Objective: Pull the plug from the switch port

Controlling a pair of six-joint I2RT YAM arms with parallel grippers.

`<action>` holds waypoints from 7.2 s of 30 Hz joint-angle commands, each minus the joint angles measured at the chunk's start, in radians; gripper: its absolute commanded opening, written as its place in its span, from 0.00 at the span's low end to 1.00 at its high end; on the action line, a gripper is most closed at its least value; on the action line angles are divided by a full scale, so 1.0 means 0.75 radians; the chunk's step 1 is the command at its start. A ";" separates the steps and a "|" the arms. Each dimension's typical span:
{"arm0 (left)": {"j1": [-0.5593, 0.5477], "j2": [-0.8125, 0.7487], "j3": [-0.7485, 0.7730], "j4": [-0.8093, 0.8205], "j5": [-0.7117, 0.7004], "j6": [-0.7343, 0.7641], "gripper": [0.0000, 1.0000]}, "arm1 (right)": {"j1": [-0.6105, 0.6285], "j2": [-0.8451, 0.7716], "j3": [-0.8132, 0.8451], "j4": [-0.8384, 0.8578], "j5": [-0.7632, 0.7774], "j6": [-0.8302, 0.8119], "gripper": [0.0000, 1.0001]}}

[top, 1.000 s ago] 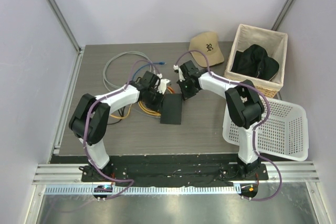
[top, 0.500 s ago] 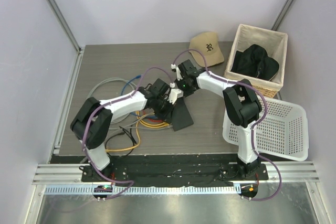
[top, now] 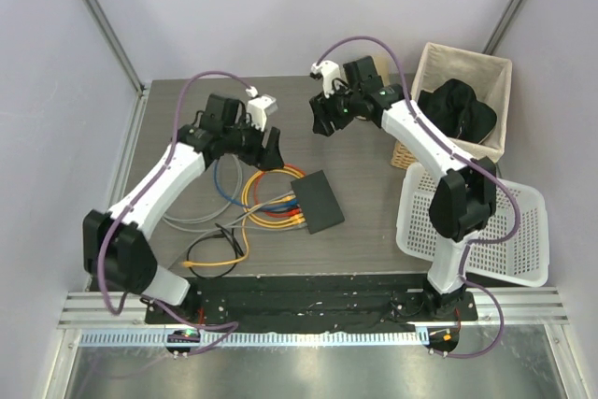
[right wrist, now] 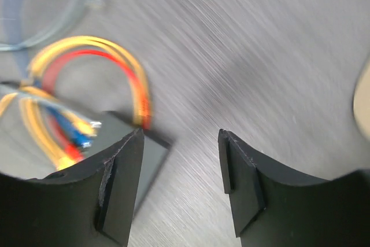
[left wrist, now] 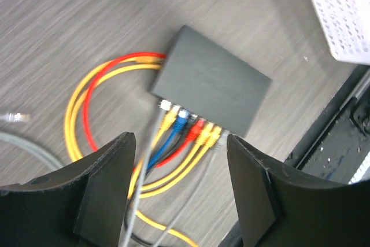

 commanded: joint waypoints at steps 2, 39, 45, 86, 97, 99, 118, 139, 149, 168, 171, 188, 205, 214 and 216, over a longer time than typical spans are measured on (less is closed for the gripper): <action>0.130 0.229 0.172 -0.171 0.154 -0.016 0.68 | 0.018 -0.069 0.092 -0.137 -0.347 -0.190 0.59; 0.169 0.659 -0.014 0.119 0.469 -0.090 0.57 | 0.123 0.076 -0.460 -0.153 -0.533 -0.164 0.01; 0.169 0.704 -0.026 0.185 0.494 -0.118 0.56 | 0.123 0.144 -0.493 -0.139 -0.518 -0.161 0.01; 0.134 0.927 0.095 0.236 0.676 -0.182 0.36 | 0.121 0.185 -0.446 -0.171 -0.414 -0.208 0.01; 0.132 0.968 0.121 0.208 0.739 -0.176 0.04 | 0.121 0.185 -0.454 -0.167 -0.398 -0.217 0.01; 0.134 0.993 0.142 0.163 0.760 -0.137 0.00 | 0.121 0.185 -0.456 -0.165 -0.398 -0.219 0.01; 0.134 1.068 0.225 0.062 0.780 -0.055 0.00 | 0.065 0.025 -0.435 0.084 -0.390 -0.137 0.02; 0.132 1.044 0.248 0.066 0.752 -0.127 0.00 | 0.151 0.083 -0.726 0.213 -0.068 0.000 0.01; 0.132 1.023 0.191 0.044 0.780 -0.080 0.00 | 0.151 0.081 -0.793 0.238 0.032 0.090 0.01; 0.091 1.180 0.567 -0.391 0.797 0.263 0.00 | 0.139 0.081 -0.787 0.260 0.007 0.105 0.01; 0.110 1.246 0.722 -0.529 0.799 0.309 0.00 | 0.139 0.079 -0.799 0.256 0.003 0.101 0.01; 0.132 1.203 0.368 -0.632 0.958 0.511 0.00 | 0.131 0.134 -0.779 0.207 0.173 0.092 0.01; 0.179 1.453 0.626 -1.447 1.091 1.270 0.00 | 0.135 0.105 -0.816 0.215 0.169 0.078 0.01; 0.181 1.418 0.698 -1.349 0.787 1.127 0.00 | 0.147 0.117 -0.791 0.221 0.165 0.074 0.01; 0.183 1.434 0.720 -1.345 0.748 1.103 0.00 | 0.147 0.115 -0.795 0.221 0.165 0.072 0.01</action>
